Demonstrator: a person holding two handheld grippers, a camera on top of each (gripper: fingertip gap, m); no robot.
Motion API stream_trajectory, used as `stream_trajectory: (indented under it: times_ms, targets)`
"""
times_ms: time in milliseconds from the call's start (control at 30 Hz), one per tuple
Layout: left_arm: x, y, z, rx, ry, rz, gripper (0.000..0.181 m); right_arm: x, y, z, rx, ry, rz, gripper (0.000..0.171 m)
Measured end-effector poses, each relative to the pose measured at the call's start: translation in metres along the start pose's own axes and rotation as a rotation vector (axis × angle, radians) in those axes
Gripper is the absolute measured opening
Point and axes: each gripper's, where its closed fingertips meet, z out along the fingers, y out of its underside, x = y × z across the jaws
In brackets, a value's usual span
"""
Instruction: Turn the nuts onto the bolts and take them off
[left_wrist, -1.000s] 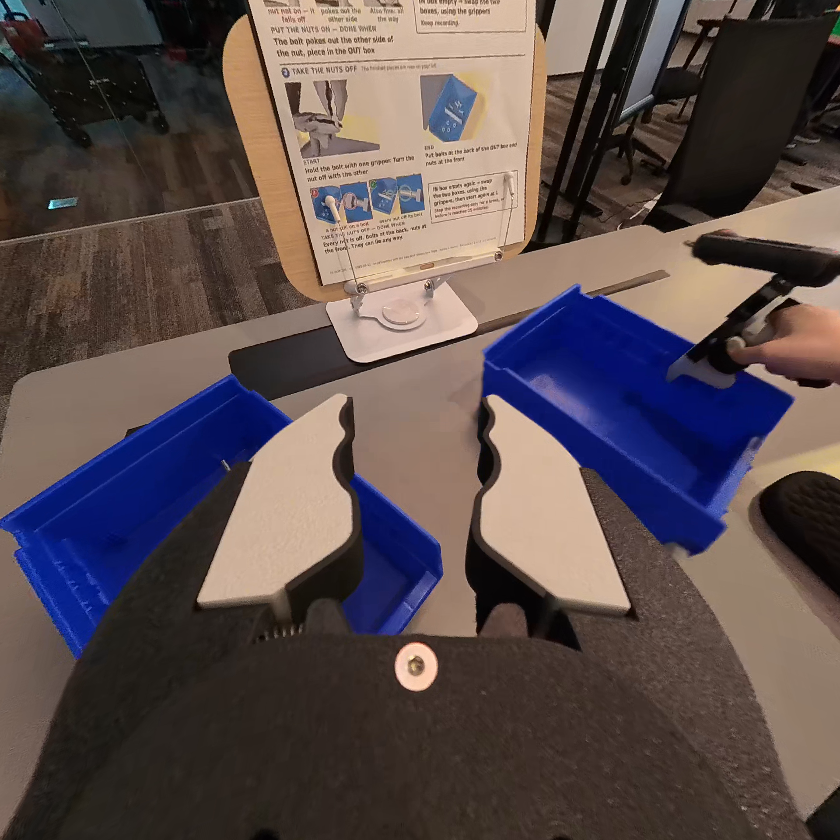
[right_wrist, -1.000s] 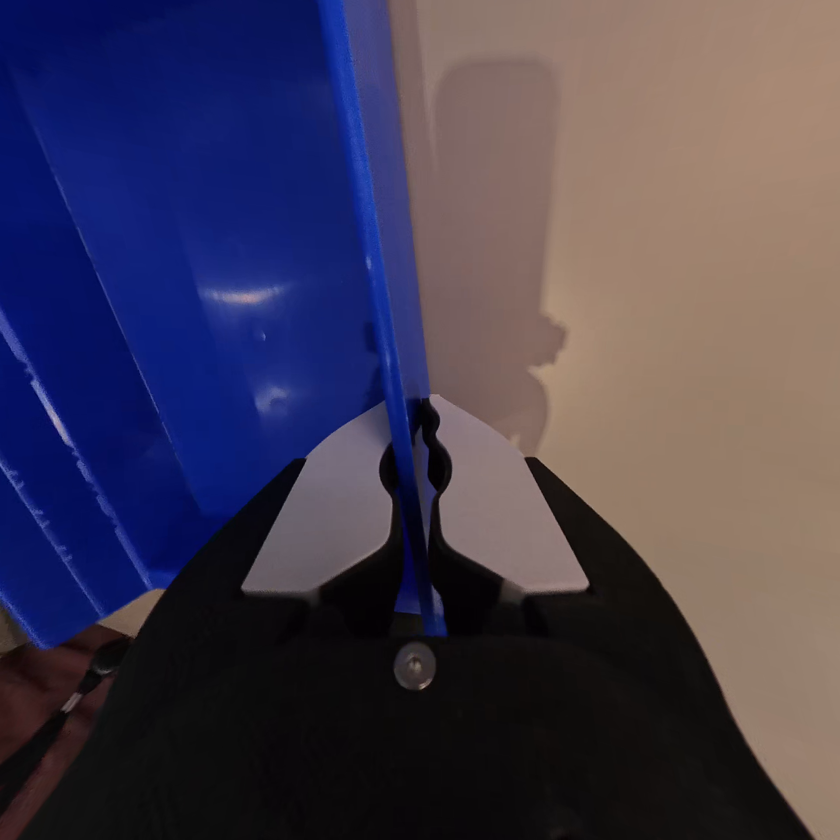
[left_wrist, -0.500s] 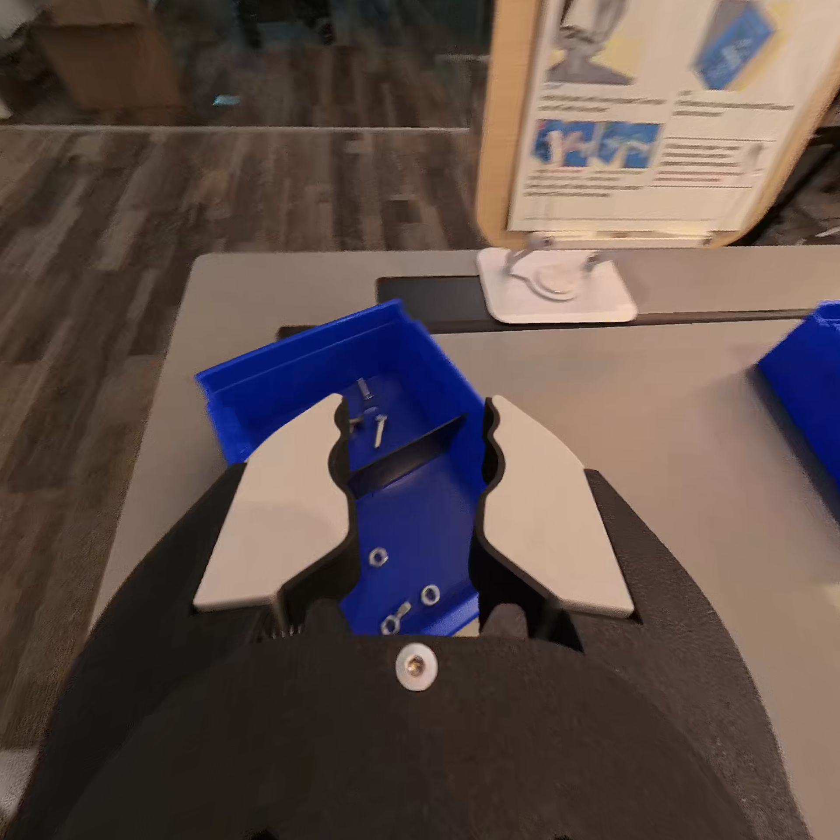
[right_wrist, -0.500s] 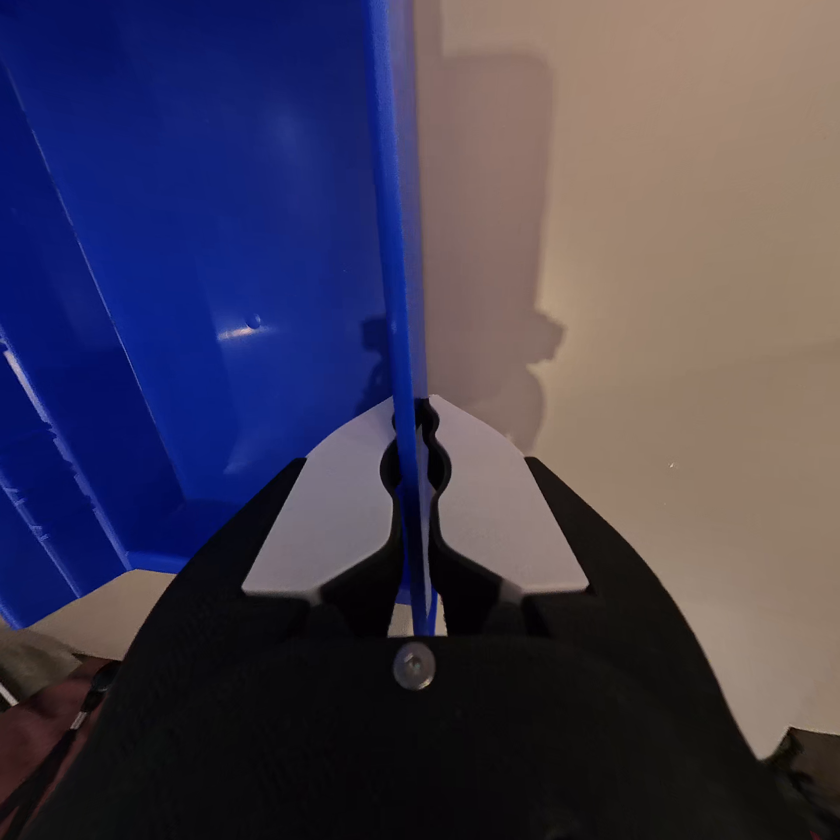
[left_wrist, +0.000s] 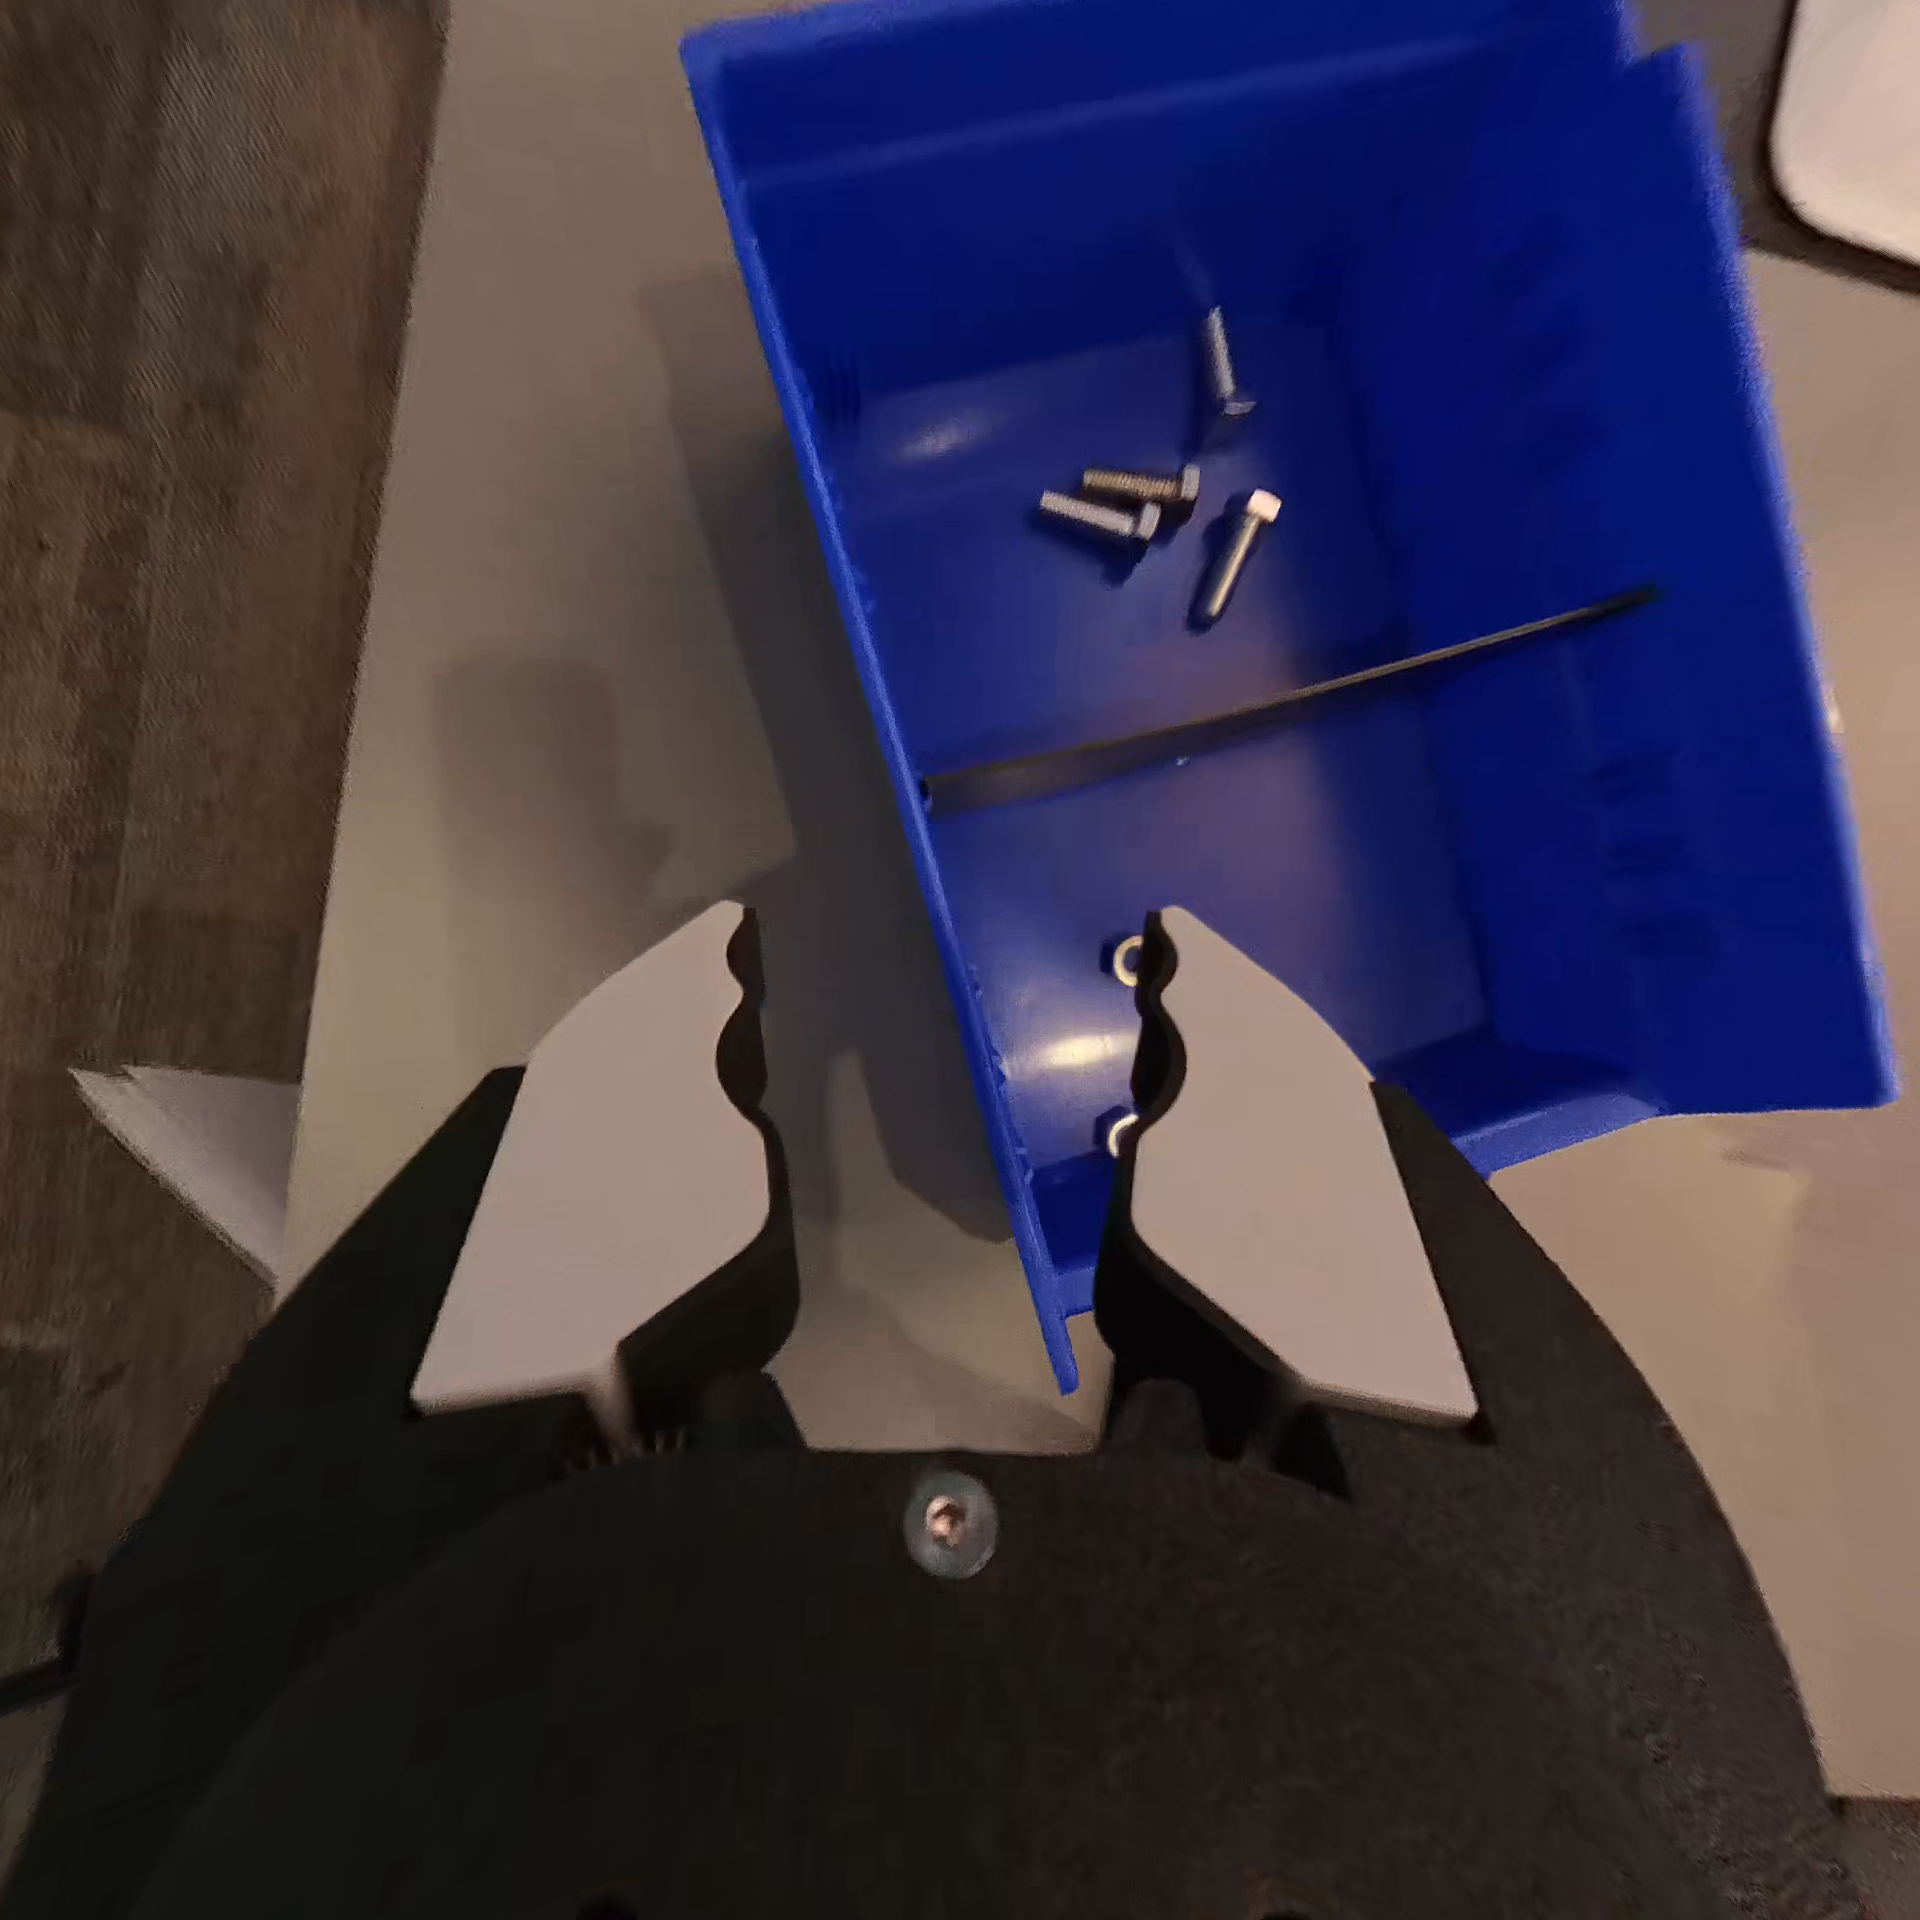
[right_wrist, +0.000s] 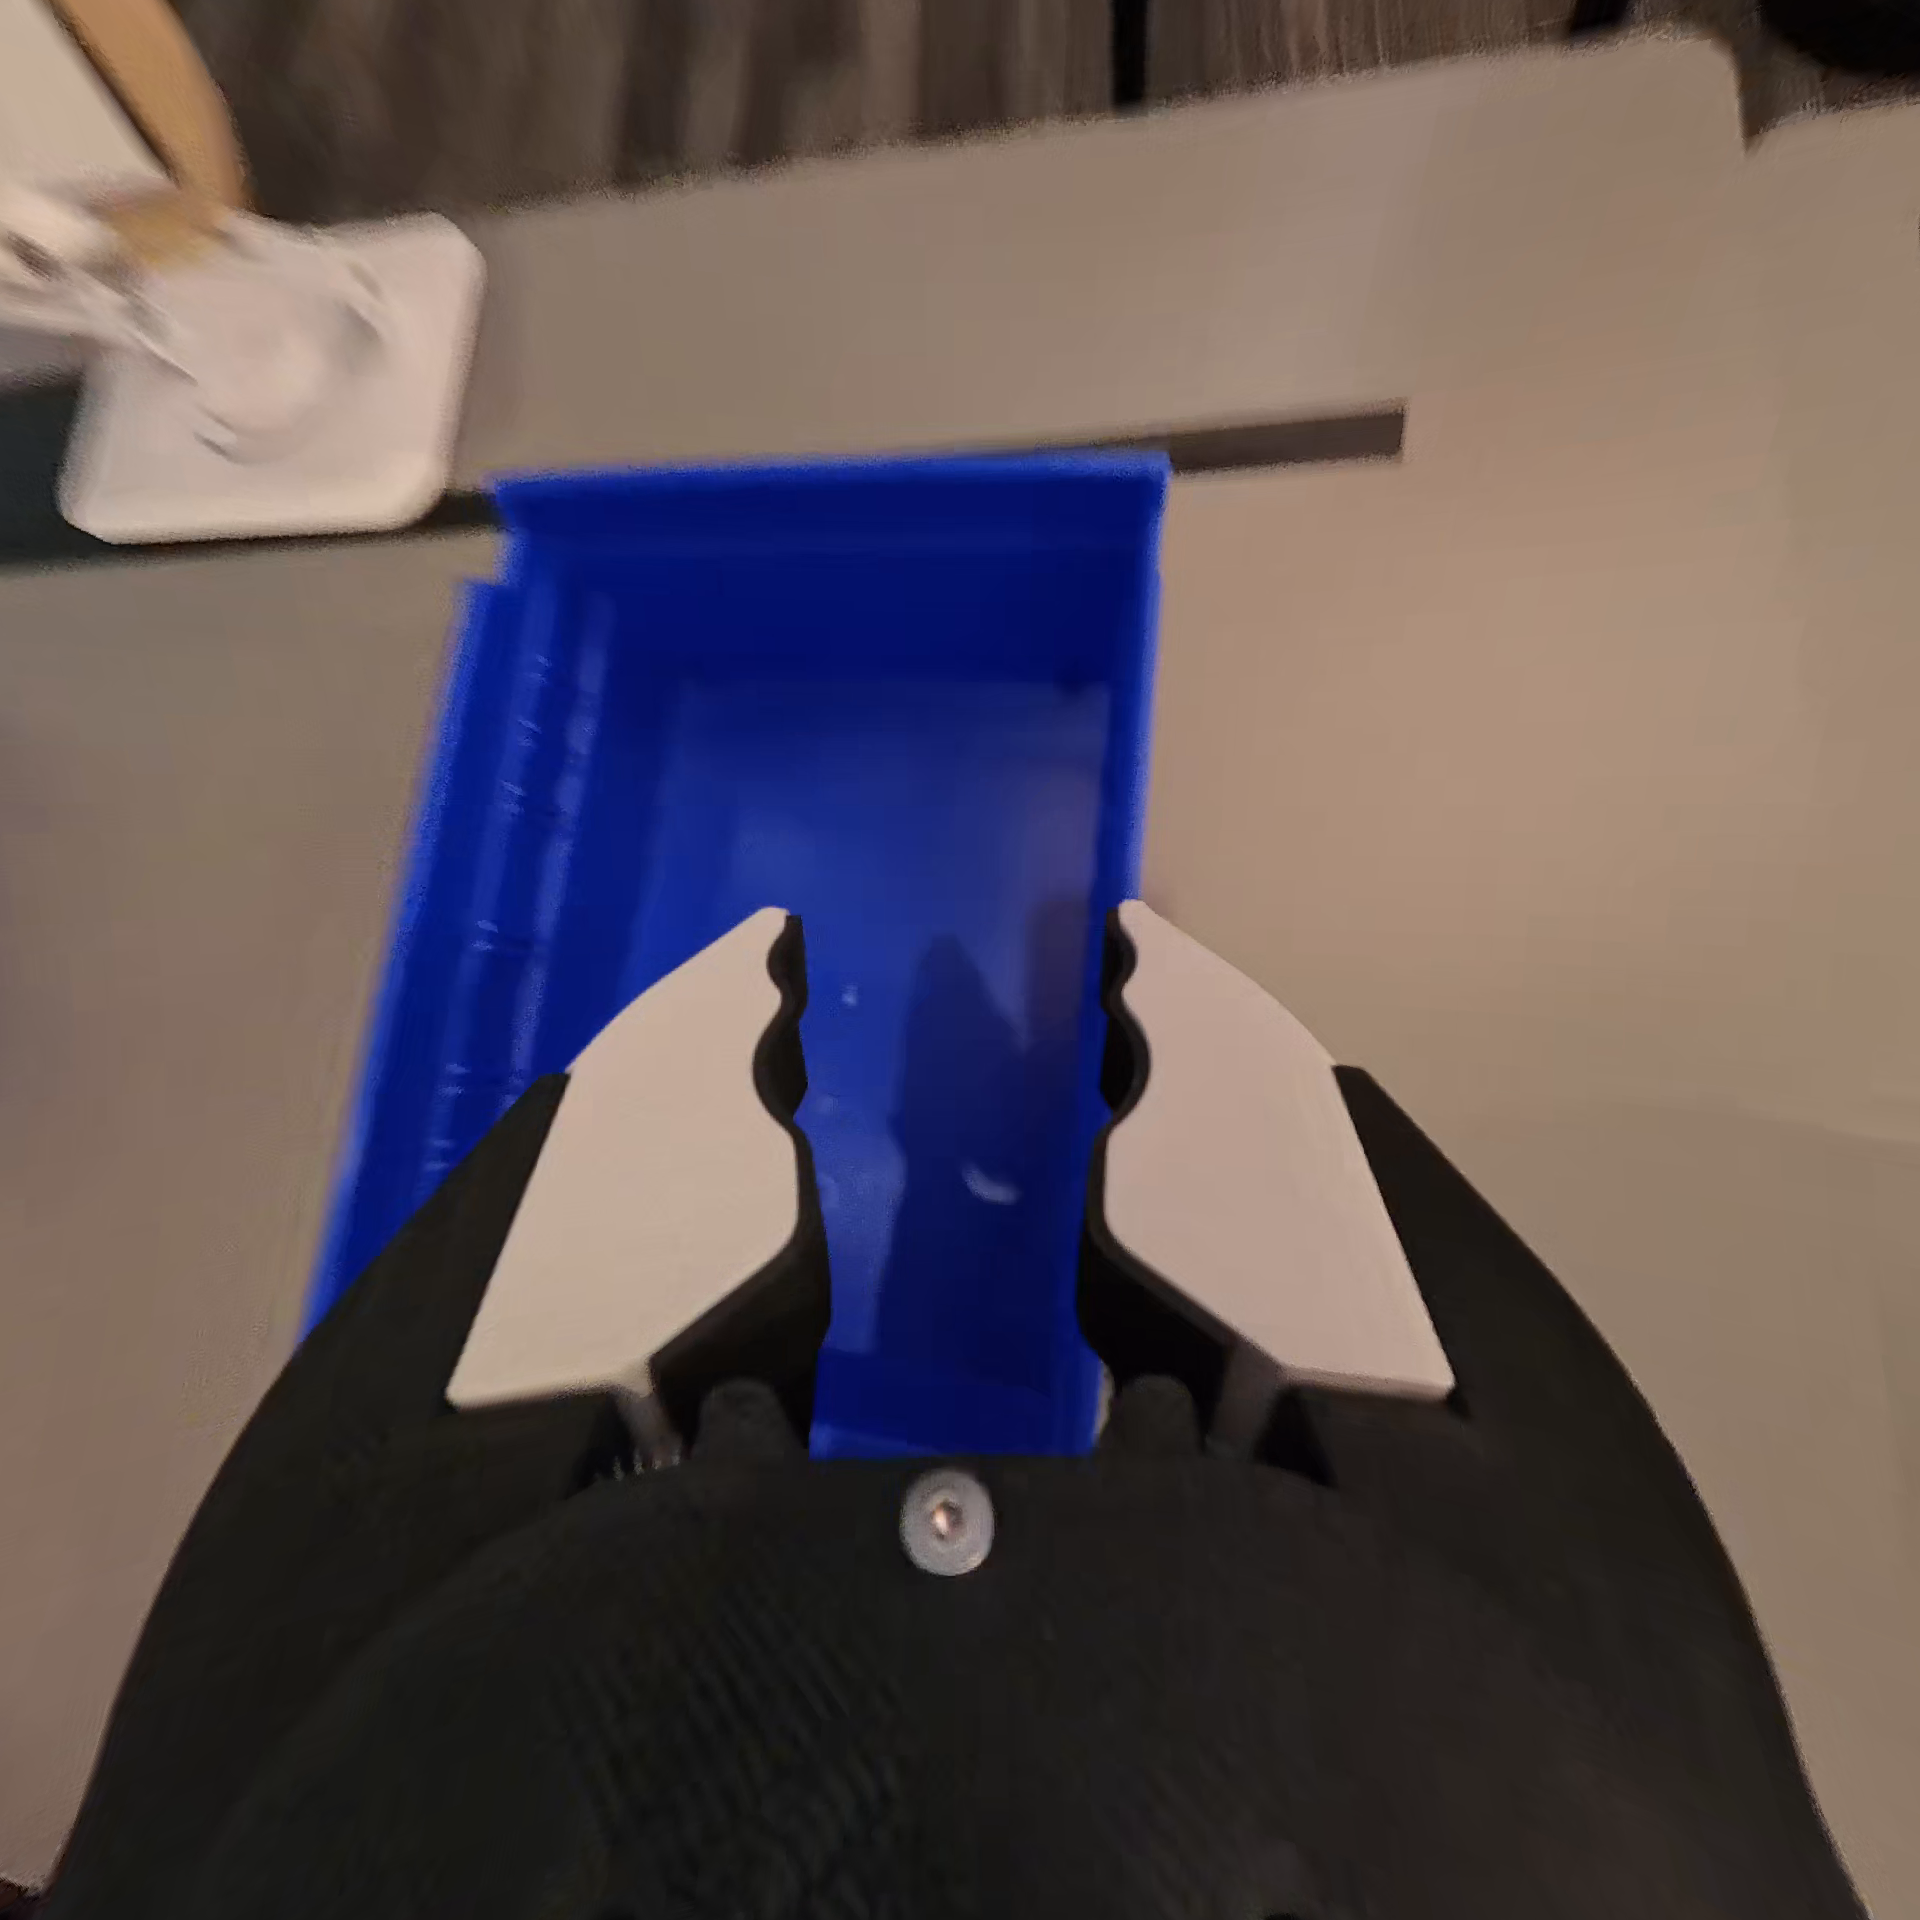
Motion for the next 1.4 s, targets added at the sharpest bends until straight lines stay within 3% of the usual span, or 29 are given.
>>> stream_trajectory:
  times_ms: [267, 400, 467, 500, 1033, 1400]
  targets:
    - [0.001, 0.039, 0.044, -0.282, -0.001, 0.022, 0.067, -0.051, -0.046, -0.069, 0.367, -0.223, 0.004, 0.056]
    - [0.008, 0.05, 0.064, -0.381, 0.028, 0.058, 0.045, -0.063, -0.055, -0.08, 0.455, -0.289, -0.015, 0.049]
    - [-0.001, 0.047, 0.069, -0.387, -0.038, 0.082, 0.014, -0.069, -0.055, -0.077, 0.451, -0.335, -0.029, 0.049]
    - [0.0, 0.045, 0.071, -0.382, -0.028, 0.083, 0.012, -0.068, -0.054, -0.073, 0.445, -0.344, -0.022, 0.048]
    - [0.06, 0.021, 0.093, -0.306, 0.099, 0.478, 0.009, -0.072, -0.048, -0.023, 0.323, -0.373, -0.044, 0.047]
    - [0.065, 0.022, 0.094, -0.312, 0.113, 0.385, 0.007, -0.068, -0.043, -0.005, 0.27, -0.354, -0.051, 0.048]
